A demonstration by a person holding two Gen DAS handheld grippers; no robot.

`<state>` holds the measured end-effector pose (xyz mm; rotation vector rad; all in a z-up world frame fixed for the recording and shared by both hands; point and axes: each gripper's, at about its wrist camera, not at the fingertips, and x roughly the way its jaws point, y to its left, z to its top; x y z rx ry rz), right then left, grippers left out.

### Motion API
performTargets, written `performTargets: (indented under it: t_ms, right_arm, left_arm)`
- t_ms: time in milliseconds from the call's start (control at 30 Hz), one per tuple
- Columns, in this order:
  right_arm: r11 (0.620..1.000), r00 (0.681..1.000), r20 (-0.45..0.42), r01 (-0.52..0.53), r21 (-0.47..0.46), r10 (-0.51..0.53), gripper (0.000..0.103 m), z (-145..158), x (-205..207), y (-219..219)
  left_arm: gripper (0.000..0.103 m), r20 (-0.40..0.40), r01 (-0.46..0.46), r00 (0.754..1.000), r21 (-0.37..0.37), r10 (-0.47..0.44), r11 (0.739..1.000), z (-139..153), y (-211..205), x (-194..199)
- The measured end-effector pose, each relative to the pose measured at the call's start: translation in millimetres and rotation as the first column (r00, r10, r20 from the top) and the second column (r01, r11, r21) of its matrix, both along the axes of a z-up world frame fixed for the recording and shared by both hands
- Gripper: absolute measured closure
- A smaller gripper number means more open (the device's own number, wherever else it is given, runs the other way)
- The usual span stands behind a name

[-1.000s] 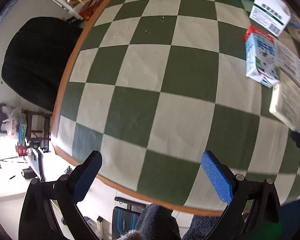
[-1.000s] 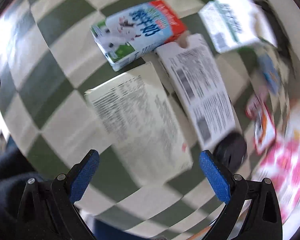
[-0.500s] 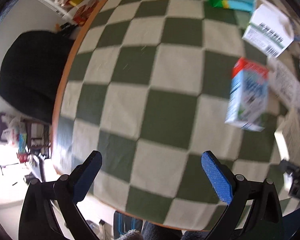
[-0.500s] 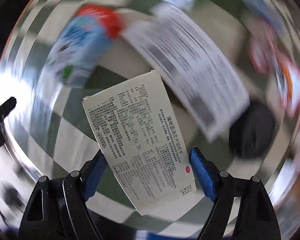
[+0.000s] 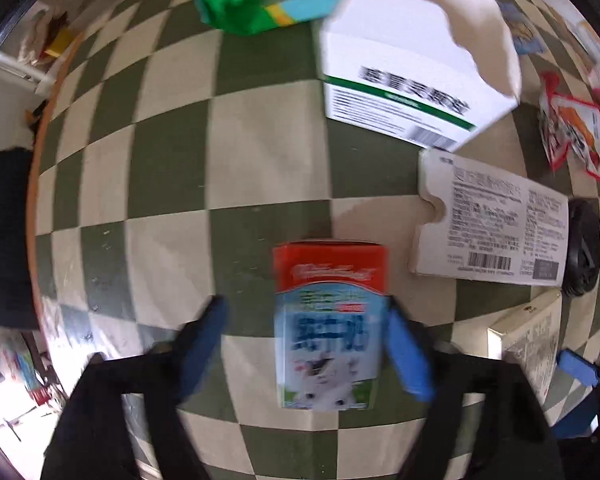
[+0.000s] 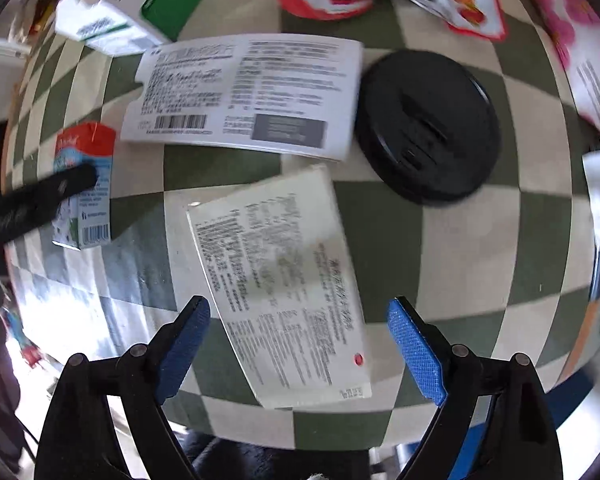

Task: Collect trash
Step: 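Grasp the milk carton with the left tool while the right tool grasps the leaflet, then carry the milk carton and leaflet down toward the trash bin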

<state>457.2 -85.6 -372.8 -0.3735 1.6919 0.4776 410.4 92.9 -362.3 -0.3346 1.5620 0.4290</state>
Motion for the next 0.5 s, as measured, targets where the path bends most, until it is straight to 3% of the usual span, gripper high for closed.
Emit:
performTargets:
  t_ms: [33, 100, 167, 233, 367, 500]
  right_arm:
    - [1.000, 1.000, 0.009, -0.011, -0.008, 0.011, 0.011, -1, -1, 4]
    - [0.999, 0.999, 0.020, -0.040, -0.017, 0.040, 0.012, -4, -2, 10]
    - [0.999, 0.998, 0.044, -0.033, -0.025, 0.034, 0.024, -2, -13, 1]
    - [0.998, 0.998, 0.033, 0.055, -0.019, -0.054, 0.024, -2, -15, -6]
    - [0.976, 0.973, -0.068, 0.220, 0.009, -0.219, 0.023, -5, -25, -26]
    - [0.992, 0.992, -0.041, 0.118, -0.033, -0.119, 0.019, -4, -24, -21]
  left_arm:
    - [0.058, 0.010, -0.001, 1.000, -0.023, 0.001, 1.000, 0, -1, 0]
    - [0.058, 0.008, -0.016, 1.000, -0.033, 0.016, 0.999, 2, -5, -7]
    - [0.058, -0.005, -0.051, 0.999, -0.048, 0.050, 0.998, 3, -10, -23]
    - [0.058, -0.024, -0.103, 0.995, -0.077, 0.101, 0.992, 1, -16, -47]
    - [0.058, -0.022, -0.157, 0.988, -0.081, 0.155, 0.984, -1, -29, -76]
    - [0.057, -0.023, -0.143, 0.990, -0.062, 0.142, 0.988, -2, -37, -74]
